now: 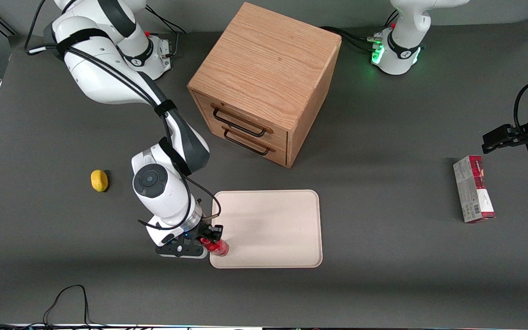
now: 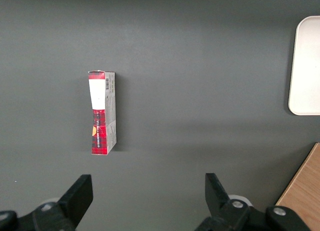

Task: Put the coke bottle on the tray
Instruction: 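Carry the bottle onto the tray's edge and lower it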

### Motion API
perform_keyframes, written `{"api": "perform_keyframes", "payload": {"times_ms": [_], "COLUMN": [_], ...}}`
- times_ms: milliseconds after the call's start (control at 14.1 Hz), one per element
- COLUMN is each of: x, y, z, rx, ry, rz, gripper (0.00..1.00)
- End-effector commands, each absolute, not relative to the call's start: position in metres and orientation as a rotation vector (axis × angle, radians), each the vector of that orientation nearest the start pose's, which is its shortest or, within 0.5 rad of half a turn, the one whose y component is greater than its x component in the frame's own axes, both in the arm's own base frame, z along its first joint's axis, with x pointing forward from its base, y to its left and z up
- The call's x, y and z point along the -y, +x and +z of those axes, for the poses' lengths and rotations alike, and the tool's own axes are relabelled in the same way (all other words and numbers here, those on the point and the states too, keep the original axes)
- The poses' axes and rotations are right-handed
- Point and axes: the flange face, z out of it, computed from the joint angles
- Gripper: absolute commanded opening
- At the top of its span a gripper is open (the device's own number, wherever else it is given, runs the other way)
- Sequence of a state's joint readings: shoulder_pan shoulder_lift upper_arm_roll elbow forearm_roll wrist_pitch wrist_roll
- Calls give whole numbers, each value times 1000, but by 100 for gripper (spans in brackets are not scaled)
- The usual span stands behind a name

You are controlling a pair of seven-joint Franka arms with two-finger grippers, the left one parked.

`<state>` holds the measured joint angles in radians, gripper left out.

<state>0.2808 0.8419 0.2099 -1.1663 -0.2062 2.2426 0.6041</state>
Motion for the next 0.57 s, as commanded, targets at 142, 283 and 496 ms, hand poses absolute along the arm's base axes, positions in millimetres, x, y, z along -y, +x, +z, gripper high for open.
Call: {"api": "perform_keyframes", "payload": {"times_ms": [142, 283, 496], "x": [-324, -323, -313], "y": [713, 715, 716], "z": [317, 325, 355], "rx": [-147, -156, -155], "ry": [-2985, -2977, -2977], "rz": [-429, -444, -493], "gripper": [100, 100, 100]}}
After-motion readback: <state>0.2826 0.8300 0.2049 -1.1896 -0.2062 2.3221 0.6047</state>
